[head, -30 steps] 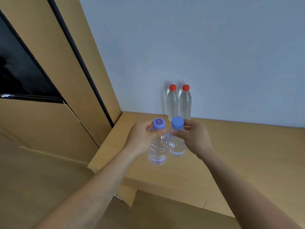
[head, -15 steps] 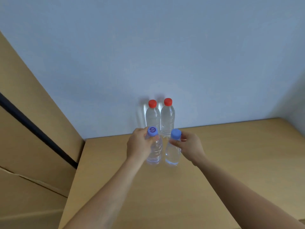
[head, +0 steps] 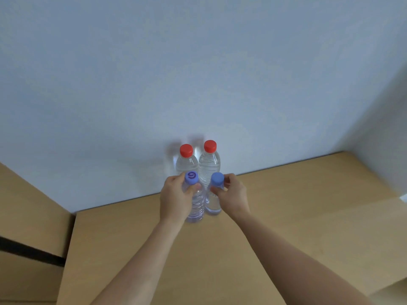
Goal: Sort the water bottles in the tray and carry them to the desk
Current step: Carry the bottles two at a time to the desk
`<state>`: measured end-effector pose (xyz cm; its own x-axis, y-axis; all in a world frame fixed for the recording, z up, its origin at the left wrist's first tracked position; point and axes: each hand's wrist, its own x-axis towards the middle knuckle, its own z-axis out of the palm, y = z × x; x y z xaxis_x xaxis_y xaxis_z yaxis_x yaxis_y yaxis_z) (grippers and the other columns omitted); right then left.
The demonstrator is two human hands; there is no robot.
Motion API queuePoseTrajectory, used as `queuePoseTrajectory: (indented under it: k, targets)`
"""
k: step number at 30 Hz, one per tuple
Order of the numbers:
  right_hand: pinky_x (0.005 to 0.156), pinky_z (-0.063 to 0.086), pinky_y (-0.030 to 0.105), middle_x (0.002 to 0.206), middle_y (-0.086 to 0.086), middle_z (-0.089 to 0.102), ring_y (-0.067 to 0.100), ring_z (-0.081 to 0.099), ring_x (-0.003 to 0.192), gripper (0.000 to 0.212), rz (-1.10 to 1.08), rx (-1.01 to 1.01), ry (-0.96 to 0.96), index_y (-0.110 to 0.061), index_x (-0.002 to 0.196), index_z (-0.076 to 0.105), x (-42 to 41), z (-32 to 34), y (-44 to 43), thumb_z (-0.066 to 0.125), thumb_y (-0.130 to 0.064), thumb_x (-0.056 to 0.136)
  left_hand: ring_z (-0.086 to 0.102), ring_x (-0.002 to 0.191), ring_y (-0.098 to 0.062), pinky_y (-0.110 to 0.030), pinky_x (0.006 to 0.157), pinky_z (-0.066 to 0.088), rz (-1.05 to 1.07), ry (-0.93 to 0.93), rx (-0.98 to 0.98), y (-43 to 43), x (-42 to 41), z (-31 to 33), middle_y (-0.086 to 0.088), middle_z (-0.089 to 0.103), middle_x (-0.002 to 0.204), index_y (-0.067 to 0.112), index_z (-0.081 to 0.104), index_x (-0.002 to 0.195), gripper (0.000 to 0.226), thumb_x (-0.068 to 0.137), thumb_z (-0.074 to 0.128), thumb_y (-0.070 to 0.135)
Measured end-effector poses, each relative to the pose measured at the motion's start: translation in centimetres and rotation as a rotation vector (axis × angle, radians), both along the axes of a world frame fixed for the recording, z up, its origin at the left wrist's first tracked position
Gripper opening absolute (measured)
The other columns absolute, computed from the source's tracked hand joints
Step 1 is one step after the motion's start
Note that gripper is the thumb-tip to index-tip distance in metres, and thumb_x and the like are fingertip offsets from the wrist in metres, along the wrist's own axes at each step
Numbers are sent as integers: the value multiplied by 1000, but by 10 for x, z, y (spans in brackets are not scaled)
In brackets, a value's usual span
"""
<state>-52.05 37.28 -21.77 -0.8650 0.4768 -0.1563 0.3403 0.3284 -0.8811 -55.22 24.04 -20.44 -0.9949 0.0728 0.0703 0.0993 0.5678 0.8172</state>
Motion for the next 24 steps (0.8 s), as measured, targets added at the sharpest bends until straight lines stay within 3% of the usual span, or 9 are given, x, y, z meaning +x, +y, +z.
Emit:
queuePoseTrajectory:
  k: [5,10,13,16,18,20,24]
  targets:
    - [82,44,28,101,5,64,21,59,99,26,2,-5,10,-9,103,56,-7,-3,-1,67,-8,79,52,85,-15,-22,73,34,-38,10,39,-2,1,-1,-9,60,104,15,68,109,30,78,70,16]
    - [89,45,30,106,2,60,22,57,107,32,19,-5,-7,-9,109,53,-5,-4,-4,67,-11,81,58,93,-26,-18,68,29,-66,-8,12,-7,0,-4,-11,56,108,11,63,111,28,83,65,16]
    - [88,42,27,109,-4,55,18,54,112,47,62,19,-35,-12,123,48,-4,1,-8,68,-20,81,58,103,-29,-23,75,36,-110,-23,-40,-4,2,-7,-11,51,120,10,53,121,38,86,61,22]
    - [96,43,30,118,-12,48,7,48,112,72,41,20,10,-20,137,37,6,14,-7,72,-35,76,51,113,-27,-27,82,39,-125,34,-84,-9,3,1,-10,51,123,12,48,126,56,78,70,29]
    - [93,45,28,118,-12,51,6,51,110,67,-40,1,65,-21,135,42,16,26,0,71,-37,77,46,119,-25,-24,86,35,-91,117,-55,-9,4,18,-8,51,127,12,46,130,63,75,73,28]
    - [85,46,24,111,-7,60,7,57,102,55,-124,-32,108,-20,127,50,30,40,8,69,-38,78,48,118,-23,-21,87,32,-69,195,-10,-6,5,40,-6,54,126,12,51,126,54,77,70,24]
    - [83,54,33,95,-5,66,14,64,92,36,-234,-124,192,-21,112,56,65,61,31,66,-38,82,54,99,-13,-22,83,37,-106,224,136,20,21,75,3,60,107,12,59,111,28,83,61,17]
